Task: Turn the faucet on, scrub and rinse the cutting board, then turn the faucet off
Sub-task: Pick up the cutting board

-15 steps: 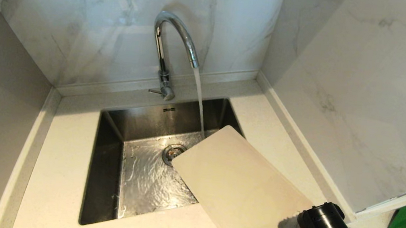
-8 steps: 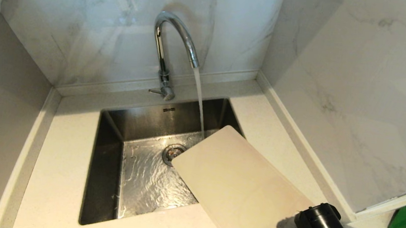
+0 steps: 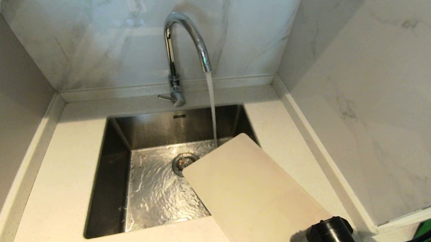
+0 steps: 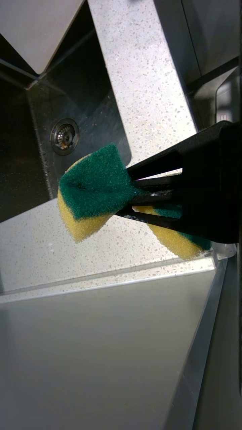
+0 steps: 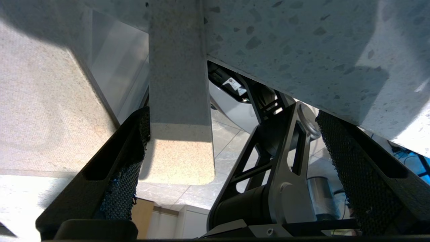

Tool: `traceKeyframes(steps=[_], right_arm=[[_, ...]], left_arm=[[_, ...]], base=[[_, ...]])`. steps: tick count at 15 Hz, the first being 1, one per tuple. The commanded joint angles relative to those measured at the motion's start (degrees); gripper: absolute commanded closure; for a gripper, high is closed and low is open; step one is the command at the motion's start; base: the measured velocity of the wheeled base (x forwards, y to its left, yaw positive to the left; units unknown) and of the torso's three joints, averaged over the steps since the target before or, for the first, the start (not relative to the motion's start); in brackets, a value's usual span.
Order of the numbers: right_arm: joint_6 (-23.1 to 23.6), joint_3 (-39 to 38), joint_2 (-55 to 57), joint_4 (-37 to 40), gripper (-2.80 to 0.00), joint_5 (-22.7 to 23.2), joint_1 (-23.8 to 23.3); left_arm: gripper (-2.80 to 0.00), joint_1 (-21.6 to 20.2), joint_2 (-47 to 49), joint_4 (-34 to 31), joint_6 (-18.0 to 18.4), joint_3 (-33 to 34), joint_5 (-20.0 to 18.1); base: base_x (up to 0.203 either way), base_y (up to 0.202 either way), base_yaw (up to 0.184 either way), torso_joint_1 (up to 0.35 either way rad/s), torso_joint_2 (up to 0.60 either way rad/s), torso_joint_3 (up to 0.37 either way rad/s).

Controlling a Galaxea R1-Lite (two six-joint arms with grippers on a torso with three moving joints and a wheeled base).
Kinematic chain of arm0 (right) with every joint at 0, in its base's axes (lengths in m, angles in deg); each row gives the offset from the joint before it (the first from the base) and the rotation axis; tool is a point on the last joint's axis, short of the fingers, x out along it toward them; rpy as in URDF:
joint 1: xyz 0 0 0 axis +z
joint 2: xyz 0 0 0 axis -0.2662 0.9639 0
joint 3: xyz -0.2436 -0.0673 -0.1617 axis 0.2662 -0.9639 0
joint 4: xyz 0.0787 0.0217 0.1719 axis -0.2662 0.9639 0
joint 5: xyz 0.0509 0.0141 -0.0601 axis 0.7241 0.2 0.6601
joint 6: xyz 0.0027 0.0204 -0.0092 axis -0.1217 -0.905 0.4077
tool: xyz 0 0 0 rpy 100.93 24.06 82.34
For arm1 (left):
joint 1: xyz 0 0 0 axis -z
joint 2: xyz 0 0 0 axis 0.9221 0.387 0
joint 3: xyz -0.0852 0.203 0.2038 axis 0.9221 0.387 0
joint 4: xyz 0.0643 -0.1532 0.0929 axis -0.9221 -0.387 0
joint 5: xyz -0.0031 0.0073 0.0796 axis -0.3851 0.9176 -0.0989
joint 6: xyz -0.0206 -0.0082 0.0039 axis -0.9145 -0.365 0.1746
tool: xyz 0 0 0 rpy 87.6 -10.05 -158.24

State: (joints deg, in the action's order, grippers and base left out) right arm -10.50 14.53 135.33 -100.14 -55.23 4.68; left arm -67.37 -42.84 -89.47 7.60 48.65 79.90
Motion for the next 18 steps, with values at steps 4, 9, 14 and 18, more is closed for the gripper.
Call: traceKeyframes(steps=[4,9,14,18], right_arm=[[0.0,-0.6,1.3,0.0,-2.80,-0.4,0.0],[1.6,-0.5,3.4,-0.1,-2.80,-1.3,0.0],[1.6,-1.4,4.3,-2.9,-2.80,-4.9,0.1],[1.6,-2.2,4.4,-3.6,-2.80,-5.2,1.8]], left_arm=[[0.00,0.0,0.0,0.0,0.0,0.0,0.0],[0.00,0.0,0.0,0.0,0.0,0.0,0.0],[0.00,0.0,0.0,0.1,0.0,0.0,0.0],[0.00,0.0,0.0,0.1,0.0,0.0,0.0]], base=[[0.000,0.000,0.000,0.000,0.00,0.000],[0.000,0.000,0.000,0.000,0.00,0.000],[0.000,0.000,0.000,0.000,0.00,0.000],[0.000,0.000,0.000,0.000,0.00,0.000]])
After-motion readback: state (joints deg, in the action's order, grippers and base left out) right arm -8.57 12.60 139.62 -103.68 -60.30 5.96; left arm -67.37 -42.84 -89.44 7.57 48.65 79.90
